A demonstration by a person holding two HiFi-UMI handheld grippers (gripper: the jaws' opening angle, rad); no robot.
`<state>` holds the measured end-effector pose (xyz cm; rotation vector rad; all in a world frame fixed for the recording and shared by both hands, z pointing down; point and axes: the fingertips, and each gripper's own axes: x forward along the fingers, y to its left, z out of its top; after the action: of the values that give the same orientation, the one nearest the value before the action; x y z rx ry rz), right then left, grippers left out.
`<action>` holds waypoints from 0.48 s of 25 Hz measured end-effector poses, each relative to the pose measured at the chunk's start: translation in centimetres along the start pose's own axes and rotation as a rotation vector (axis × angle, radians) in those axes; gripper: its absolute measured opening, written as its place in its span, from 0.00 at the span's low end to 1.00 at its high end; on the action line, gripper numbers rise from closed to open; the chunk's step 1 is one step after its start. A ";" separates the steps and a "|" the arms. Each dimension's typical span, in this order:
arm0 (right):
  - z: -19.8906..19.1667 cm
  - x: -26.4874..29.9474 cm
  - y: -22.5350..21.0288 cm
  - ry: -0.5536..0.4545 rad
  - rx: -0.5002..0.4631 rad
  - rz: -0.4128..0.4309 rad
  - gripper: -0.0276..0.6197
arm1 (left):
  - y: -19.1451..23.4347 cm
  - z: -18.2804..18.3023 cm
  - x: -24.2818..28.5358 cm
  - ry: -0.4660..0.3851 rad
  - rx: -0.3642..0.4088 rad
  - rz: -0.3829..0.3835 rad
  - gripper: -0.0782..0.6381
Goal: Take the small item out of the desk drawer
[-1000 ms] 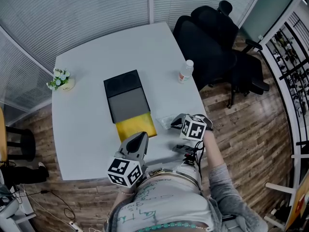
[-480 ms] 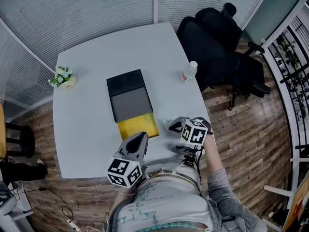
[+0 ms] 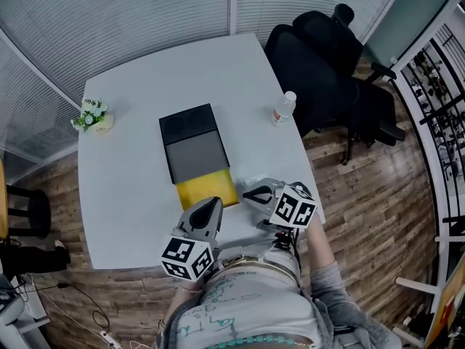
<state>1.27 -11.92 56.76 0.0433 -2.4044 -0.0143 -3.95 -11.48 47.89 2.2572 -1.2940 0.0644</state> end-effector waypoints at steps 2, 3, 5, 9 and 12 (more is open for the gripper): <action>1.3 -0.6 -0.3 -0.060 0.007 -0.039 0.05 | 0.1 0.2 -0.1 -0.010 0.002 -0.001 0.10; 1.9 -0.9 -0.4 -0.102 0.007 -0.055 0.05 | 0.1 0.4 -0.2 -0.017 0.004 -0.002 0.10; 3.8 -1.7 -0.5 -0.212 0.009 -0.080 0.05 | 0.0 0.6 -0.3 -0.033 0.006 -0.005 0.10; 8.2 -4.4 -0.7 -0.435 0.031 -0.138 0.05 | -0.3 1.3 -0.3 -0.066 0.016 -0.015 0.10; 10.9 -6.1 -1.1 -0.547 0.038 -0.194 0.05 | -0.4 2.3 -0.4 -0.106 0.029 -0.017 0.10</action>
<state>-1.46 -12.82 44.58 0.3277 -2.9365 -0.0793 -4.33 -12.07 45.64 2.3241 -1.3354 -0.0435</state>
